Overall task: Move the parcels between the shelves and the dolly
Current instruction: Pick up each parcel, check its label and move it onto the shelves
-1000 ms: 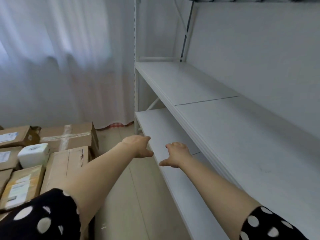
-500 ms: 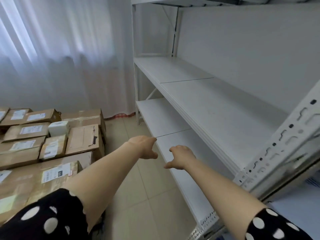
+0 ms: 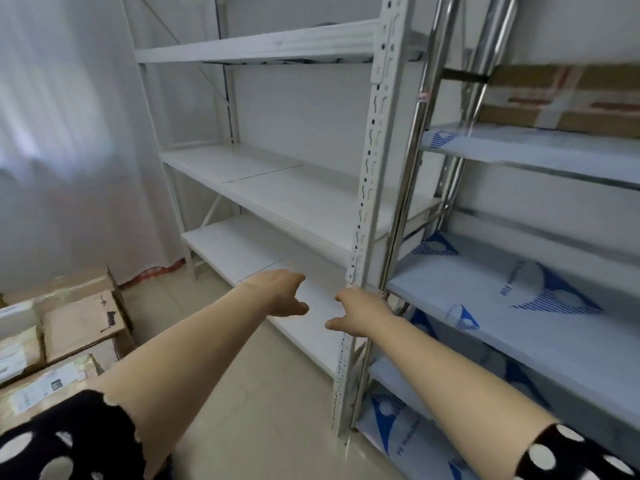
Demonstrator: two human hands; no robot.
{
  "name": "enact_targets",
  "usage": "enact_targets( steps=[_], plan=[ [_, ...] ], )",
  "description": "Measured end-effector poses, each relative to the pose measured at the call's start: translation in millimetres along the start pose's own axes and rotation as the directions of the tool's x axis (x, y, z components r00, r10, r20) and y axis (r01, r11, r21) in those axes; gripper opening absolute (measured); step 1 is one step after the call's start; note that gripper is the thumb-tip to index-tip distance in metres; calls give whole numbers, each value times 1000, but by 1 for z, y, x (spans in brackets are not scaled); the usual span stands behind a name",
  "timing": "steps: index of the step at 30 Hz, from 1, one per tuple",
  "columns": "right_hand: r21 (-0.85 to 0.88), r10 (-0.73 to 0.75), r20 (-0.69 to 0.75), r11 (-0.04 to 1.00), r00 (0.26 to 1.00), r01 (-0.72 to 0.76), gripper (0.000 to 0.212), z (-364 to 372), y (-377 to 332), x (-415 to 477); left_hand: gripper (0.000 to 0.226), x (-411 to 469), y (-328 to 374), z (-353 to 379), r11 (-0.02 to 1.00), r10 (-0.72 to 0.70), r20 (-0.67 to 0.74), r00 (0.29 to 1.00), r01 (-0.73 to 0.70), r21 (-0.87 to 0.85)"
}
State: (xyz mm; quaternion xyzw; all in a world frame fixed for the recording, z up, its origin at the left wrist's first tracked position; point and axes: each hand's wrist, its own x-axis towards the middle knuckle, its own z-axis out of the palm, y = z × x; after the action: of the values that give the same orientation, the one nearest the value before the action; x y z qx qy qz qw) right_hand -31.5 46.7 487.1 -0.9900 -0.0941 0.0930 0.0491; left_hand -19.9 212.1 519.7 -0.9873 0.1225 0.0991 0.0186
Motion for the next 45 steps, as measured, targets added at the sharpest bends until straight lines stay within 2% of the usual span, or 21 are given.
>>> enact_targets(
  steps=[5, 7, 12, 15, 23, 26, 31, 36, 41, 45],
  plan=[
    [-33, 130, -176, 990, 976, -138, 45, -39, 55, -111, 66, -45, 96, -45, 980, 196, -107, 975, -191, 48],
    [-42, 206, -240, 974, 949, -222, 47, -60, 80, -153, 64, -65, 139, -67, 962, 272, -172, 947, -263, 76],
    [-29, 328, -420, 927, 846, -373, 49, -109, 143, -261, 50, -112, 242, -114, 919, 394, -309, 865, -379, 111],
    [-15, 376, -506, 896, 776, -444, 48, -131, 183, -330, 53, -140, 310, -134, 890, 448, -377, 811, -444, 105],
    [58, 530, -573, 787, 625, -614, 52, -160, 304, -518, 59, -226, 511, -164, 780, 600, -443, 666, -610, 138],
    [158, 574, -586, 773, 572, -614, 52, -164, 340, -562, 59, -242, 561, -167, 770, 607, -457, 650, -623, 137],
    [301, 620, -588, 764, 520, -571, 44, -173, 383, -590, 57, -239, 603, -176, 773, 600, -439, 668, -625, 106],
    [377, 643, -610, 749, 463, -545, 35, -186, 420, -579, 49, -214, 629, -196, 760, 565, -504, 653, -650, 10],
    [438, 665, -634, 729, 394, -526, 36, -214, 450, -552, 30, -167, 659, -226, 698, 543, -577, 611, -710, -95],
    [489, 677, -657, 718, 332, -495, 44, -236, 477, -528, 37, -138, 685, -246, 618, 517, -589, 621, -747, -245]
  ],
)
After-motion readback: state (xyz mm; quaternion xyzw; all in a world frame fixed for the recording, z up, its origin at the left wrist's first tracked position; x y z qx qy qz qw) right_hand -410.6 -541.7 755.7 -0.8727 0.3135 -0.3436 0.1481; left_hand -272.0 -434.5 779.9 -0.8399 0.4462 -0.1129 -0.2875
